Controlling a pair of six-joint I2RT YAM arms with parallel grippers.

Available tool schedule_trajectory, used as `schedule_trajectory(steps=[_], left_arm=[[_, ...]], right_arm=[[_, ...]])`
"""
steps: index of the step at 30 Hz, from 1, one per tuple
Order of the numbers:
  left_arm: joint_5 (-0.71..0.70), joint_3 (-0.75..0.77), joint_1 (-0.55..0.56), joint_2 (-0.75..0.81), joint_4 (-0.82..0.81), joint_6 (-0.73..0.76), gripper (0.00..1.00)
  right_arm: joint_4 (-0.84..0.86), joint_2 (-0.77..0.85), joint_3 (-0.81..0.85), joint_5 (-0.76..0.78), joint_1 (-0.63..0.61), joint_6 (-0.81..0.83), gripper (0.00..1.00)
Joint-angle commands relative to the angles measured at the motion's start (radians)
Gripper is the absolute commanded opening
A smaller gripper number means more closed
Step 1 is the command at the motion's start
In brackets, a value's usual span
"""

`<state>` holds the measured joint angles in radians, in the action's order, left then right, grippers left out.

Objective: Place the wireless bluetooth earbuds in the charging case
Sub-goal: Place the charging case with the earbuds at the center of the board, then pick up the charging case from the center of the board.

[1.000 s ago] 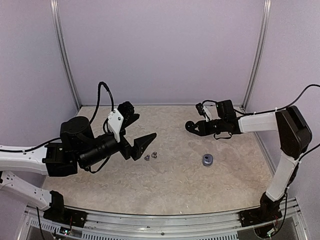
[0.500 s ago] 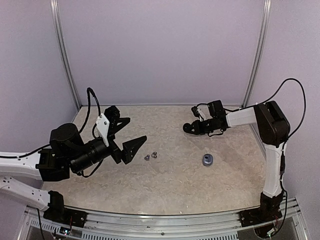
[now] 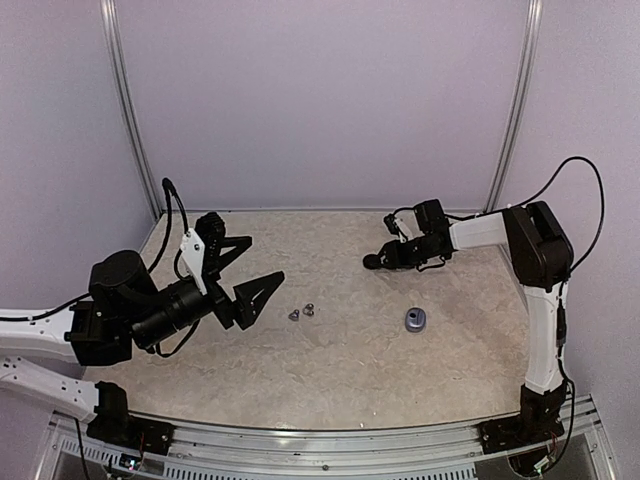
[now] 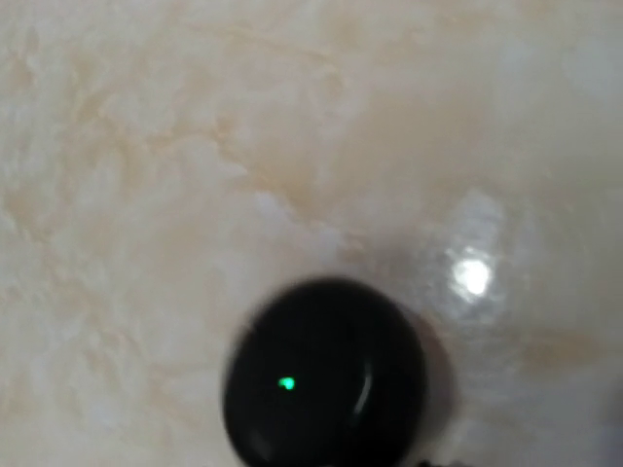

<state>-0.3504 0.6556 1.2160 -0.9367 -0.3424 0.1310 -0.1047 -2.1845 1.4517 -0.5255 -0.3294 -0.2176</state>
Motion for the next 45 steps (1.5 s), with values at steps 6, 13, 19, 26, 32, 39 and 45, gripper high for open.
schedule_trajectory(steps=[6,13,19,26,32,39,45], left_arm=[[-0.022,0.017,-0.007,0.021,0.027,-0.003,0.86],[-0.015,0.047,-0.007,-0.010,0.049,-0.005,0.86],[0.006,0.066,-0.009,-0.040,0.064,-0.003,0.86],[0.009,0.074,-0.009,-0.052,0.067,-0.023,0.86],[0.015,0.079,-0.008,-0.061,0.064,-0.023,0.86],[0.019,0.085,-0.007,-0.068,0.065,-0.021,0.86],[0.015,0.084,-0.007,-0.067,0.068,-0.018,0.86]], right_arm=[[-0.059,0.134,-0.088,0.052,0.029,0.076,0.58],[-0.051,0.410,-0.339,0.051,0.027,0.091,0.82],[-0.130,0.588,-0.472,0.059,0.019,0.120,0.85],[-0.164,0.727,-0.616,0.130,-0.040,0.011,0.89],[-0.137,0.755,-0.720,0.150,-0.065,-0.049,0.90],[-0.079,0.674,-0.734,0.162,-0.100,-0.047,0.84],[-0.059,0.586,-0.682,0.147,-0.138,-0.017,0.76]])
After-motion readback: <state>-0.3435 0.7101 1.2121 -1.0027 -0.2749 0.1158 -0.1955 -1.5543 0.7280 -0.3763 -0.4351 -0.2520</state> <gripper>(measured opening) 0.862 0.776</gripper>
